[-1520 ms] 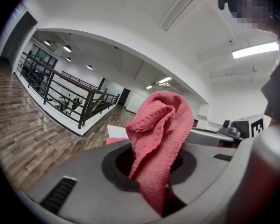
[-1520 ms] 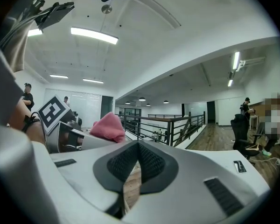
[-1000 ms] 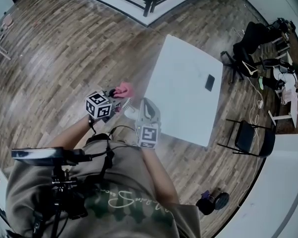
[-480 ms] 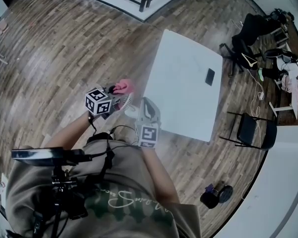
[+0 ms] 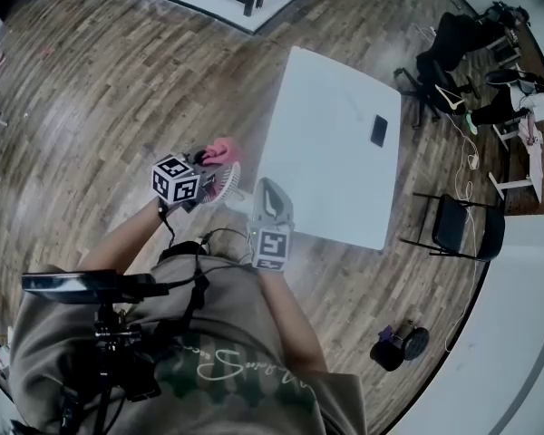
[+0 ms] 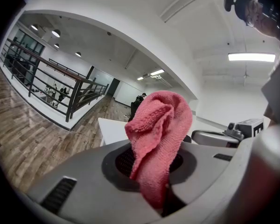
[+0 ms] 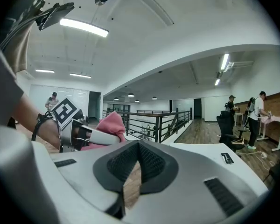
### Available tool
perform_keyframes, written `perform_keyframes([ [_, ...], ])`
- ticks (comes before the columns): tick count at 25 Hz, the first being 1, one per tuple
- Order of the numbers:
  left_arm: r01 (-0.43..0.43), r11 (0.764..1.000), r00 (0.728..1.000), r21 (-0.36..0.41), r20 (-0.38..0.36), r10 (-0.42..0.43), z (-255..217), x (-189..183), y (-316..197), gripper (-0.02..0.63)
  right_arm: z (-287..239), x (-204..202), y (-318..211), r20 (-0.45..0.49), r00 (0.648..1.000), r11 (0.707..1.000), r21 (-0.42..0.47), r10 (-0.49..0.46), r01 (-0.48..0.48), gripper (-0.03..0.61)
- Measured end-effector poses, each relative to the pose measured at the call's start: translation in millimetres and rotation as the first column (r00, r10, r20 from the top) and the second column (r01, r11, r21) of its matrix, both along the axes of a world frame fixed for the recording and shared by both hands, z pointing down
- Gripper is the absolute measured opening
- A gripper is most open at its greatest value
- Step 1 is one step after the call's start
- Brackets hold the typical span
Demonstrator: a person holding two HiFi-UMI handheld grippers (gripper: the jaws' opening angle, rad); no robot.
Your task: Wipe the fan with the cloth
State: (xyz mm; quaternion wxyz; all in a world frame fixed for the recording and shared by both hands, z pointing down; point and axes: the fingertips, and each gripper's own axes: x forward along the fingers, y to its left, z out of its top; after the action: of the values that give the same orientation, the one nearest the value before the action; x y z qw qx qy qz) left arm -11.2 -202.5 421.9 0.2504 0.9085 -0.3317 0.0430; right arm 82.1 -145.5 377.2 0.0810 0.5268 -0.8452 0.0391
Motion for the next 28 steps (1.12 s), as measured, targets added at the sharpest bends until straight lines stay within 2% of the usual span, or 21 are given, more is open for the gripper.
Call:
perform_keyframes([
  [9, -0.001, 1.000, 1.000, -0.012, 0.017, 0.001, 10, 0, -3, 0.100, 0, 13, 9, -0.003, 0.999, 0.999, -0.003, 0.037, -0.037, 0.026],
  [19, 0.022, 0.998, 1.000, -0.050, 0.000, -0.022, 23, -4, -6, 0.101, 7, 25, 19, -0.002, 0.997, 0.996, -0.027, 0.080, -0.080, 0.026],
  [28, 0.020, 0.997, 1.000, -0.069, 0.015, -0.019, 37, -17, -9, 0.101, 13, 22, 19, 0.004, 0.996, 0.995, -0.048, 0.092, -0.092, 0.026],
])
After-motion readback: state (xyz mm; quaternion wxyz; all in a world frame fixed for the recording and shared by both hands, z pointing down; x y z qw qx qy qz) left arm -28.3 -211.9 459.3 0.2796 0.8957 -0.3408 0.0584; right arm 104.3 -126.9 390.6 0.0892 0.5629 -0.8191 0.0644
